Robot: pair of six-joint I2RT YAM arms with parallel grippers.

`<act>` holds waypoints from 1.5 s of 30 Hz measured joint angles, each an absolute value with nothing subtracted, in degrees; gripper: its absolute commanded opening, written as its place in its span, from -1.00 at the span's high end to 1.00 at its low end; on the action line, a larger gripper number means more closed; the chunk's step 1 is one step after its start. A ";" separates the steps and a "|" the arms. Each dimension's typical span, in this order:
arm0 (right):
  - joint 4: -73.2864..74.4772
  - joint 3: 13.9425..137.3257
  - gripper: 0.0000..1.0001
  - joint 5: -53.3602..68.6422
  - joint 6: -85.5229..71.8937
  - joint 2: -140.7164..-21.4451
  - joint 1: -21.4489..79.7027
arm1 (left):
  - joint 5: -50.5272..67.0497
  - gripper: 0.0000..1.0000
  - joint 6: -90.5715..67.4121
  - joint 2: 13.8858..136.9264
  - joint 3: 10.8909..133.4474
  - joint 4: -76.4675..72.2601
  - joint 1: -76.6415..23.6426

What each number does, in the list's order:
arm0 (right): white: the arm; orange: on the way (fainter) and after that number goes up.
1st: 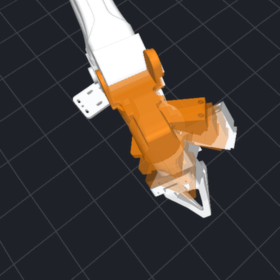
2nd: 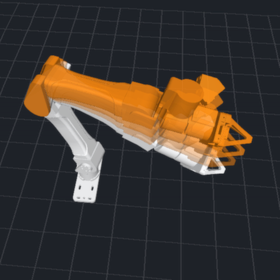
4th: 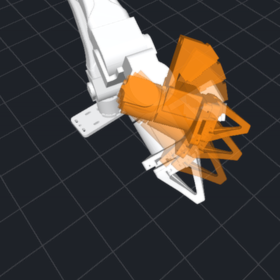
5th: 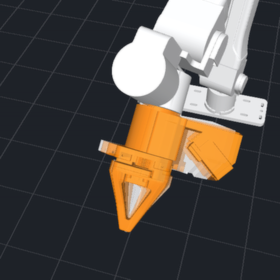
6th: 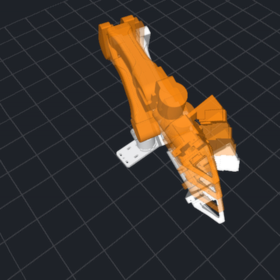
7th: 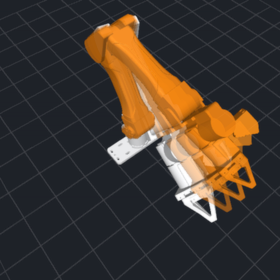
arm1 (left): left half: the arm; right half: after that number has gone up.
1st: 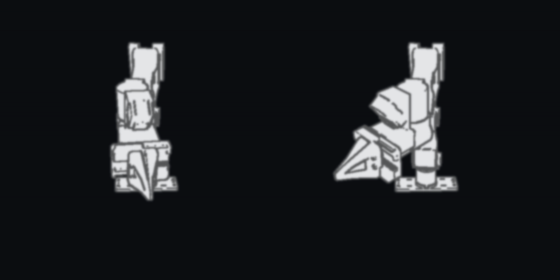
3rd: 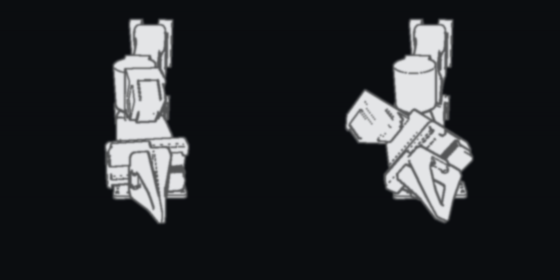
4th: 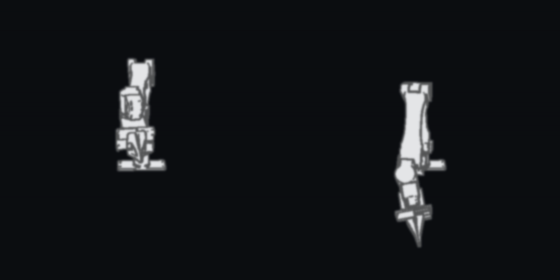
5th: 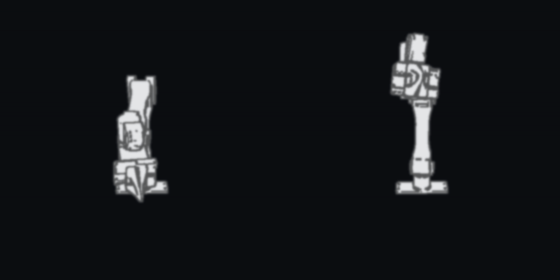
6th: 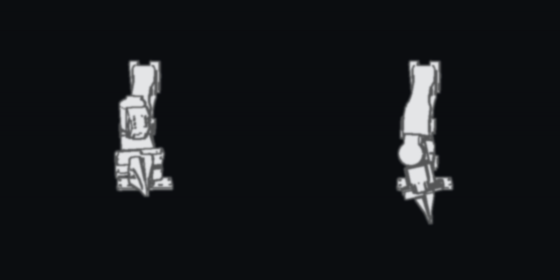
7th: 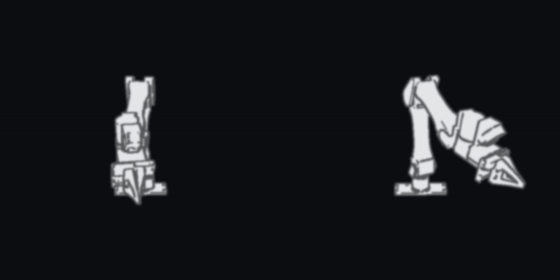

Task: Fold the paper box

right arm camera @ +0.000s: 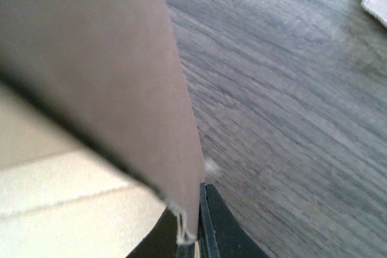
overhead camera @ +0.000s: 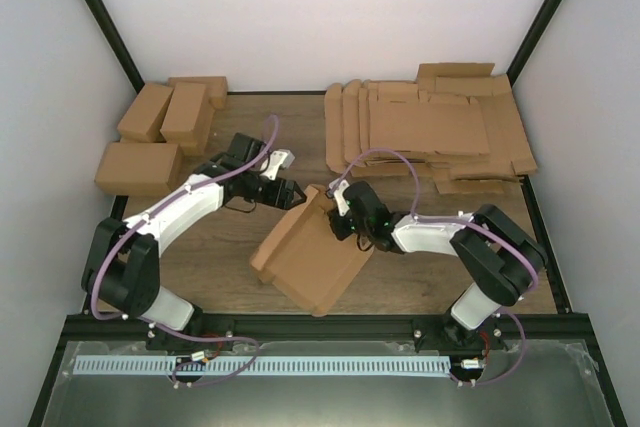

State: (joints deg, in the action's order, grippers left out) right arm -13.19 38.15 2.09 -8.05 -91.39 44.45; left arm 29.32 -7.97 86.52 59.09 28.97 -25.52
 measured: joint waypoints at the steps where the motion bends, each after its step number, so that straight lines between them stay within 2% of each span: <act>1: -12.27 38.89 0.96 2.11 -7.77 -91.39 44.45 | 29.85 -0.52 -7.77 86.30 59.09 29.47 -25.52; 8: -7.66 44.07 0.96 2.09 -5.91 -91.39 44.45 | 34.48 -0.57 -6.94 84.40 59.16 33.06 -25.54; 24: 5.67 54.46 0.99 1.32 -10.09 -91.44 44.45 | 40.93 -0.46 -9.98 82.76 57.47 29.85 -25.52; 33: 8.36 54.74 0.99 -0.27 -18.94 -92.47 44.45 | 40.95 -0.39 -11.79 83.40 55.16 26.30 -25.45; 40: 8.05 54.74 0.99 -0.71 -25.50 -95.18 44.51 | 40.23 -0.25 -13.54 84.66 53.17 21.96 -25.32; 45: 7.29 54.52 0.98 -1.58 -29.21 -96.38 45.06 | 40.18 -0.25 -14.41 85.56 52.25 19.53 -25.08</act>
